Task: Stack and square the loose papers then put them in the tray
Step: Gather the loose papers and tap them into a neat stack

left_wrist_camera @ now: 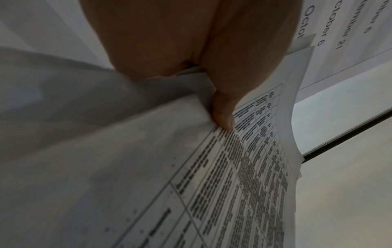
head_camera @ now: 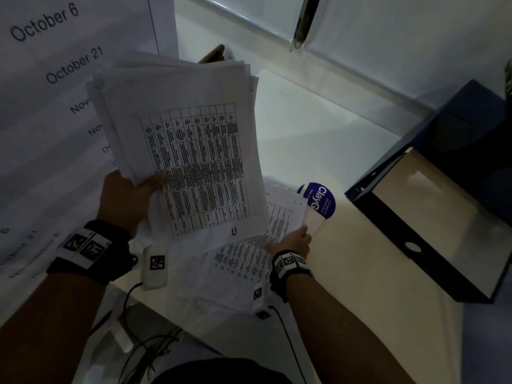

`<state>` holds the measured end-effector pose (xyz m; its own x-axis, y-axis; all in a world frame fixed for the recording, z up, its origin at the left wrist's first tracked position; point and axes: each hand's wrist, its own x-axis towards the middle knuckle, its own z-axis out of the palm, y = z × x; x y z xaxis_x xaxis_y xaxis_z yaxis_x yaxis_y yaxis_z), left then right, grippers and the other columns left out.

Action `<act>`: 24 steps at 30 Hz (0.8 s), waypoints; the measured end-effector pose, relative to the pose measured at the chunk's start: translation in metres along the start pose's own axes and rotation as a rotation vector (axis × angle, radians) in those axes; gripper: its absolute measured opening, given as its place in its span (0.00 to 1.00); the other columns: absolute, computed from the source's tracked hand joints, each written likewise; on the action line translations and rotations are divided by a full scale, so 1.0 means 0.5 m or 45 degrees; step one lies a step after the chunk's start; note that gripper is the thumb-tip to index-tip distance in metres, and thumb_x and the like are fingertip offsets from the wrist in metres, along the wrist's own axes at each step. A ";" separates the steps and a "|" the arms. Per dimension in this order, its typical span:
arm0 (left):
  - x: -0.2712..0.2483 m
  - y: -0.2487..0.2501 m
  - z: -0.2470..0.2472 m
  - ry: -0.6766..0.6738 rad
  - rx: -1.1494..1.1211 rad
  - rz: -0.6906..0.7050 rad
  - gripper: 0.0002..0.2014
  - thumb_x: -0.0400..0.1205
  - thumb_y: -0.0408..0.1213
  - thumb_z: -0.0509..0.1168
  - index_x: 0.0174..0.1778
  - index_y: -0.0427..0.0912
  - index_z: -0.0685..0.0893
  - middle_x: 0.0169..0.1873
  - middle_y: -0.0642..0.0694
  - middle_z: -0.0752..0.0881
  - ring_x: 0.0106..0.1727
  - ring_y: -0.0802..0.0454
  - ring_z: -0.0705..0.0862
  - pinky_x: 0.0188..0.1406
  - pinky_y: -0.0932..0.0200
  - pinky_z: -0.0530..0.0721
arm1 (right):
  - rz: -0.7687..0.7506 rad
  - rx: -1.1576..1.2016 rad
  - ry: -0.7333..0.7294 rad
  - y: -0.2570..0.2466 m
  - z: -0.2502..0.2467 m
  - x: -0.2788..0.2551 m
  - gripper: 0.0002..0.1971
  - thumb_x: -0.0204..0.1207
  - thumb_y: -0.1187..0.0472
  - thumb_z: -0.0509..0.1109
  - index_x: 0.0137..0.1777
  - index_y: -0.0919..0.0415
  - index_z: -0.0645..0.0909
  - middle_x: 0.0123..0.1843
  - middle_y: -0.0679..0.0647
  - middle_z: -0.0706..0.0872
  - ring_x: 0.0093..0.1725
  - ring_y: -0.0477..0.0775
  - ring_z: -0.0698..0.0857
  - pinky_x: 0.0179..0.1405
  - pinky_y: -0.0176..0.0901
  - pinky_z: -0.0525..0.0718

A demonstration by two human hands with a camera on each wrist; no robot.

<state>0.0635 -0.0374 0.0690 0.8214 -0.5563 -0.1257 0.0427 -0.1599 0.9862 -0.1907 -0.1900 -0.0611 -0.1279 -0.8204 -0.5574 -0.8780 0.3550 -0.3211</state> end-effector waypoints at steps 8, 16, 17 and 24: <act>0.004 -0.035 -0.008 -0.074 0.008 -0.073 0.14 0.78 0.41 0.74 0.59 0.48 0.85 0.46 0.60 0.86 0.42 0.74 0.87 0.44 0.68 0.86 | 0.060 0.135 -0.030 -0.006 0.002 -0.012 0.38 0.65 0.59 0.83 0.70 0.69 0.68 0.65 0.64 0.82 0.61 0.62 0.84 0.55 0.50 0.85; -0.012 -0.120 0.024 -0.257 -0.112 -0.378 0.21 0.76 0.41 0.75 0.66 0.44 0.84 0.59 0.49 0.89 0.60 0.50 0.88 0.63 0.46 0.84 | -0.236 0.361 0.041 0.018 -0.137 -0.031 0.15 0.72 0.62 0.73 0.58 0.64 0.84 0.50 0.61 0.89 0.44 0.59 0.87 0.44 0.44 0.86; -0.018 -0.133 0.030 -0.281 -0.106 -0.433 0.23 0.71 0.45 0.78 0.62 0.46 0.86 0.55 0.52 0.90 0.58 0.52 0.89 0.61 0.47 0.85 | -0.295 0.322 0.116 0.011 -0.166 -0.038 0.15 0.73 0.60 0.73 0.59 0.63 0.83 0.51 0.60 0.89 0.45 0.60 0.88 0.45 0.46 0.87; -0.021 -0.252 0.077 -0.305 0.191 -0.831 0.46 0.54 0.52 0.87 0.65 0.31 0.83 0.61 0.33 0.87 0.55 0.33 0.88 0.58 0.35 0.86 | -0.781 0.177 0.687 -0.100 -0.383 -0.144 0.15 0.75 0.53 0.72 0.53 0.64 0.78 0.42 0.55 0.80 0.41 0.55 0.79 0.40 0.46 0.79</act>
<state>0.0277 -0.0428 -0.0582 0.5066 -0.4699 -0.7229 0.3907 -0.6223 0.6783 -0.2256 -0.2344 0.1417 0.1203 -0.9762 0.1803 -0.8035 -0.2024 -0.5599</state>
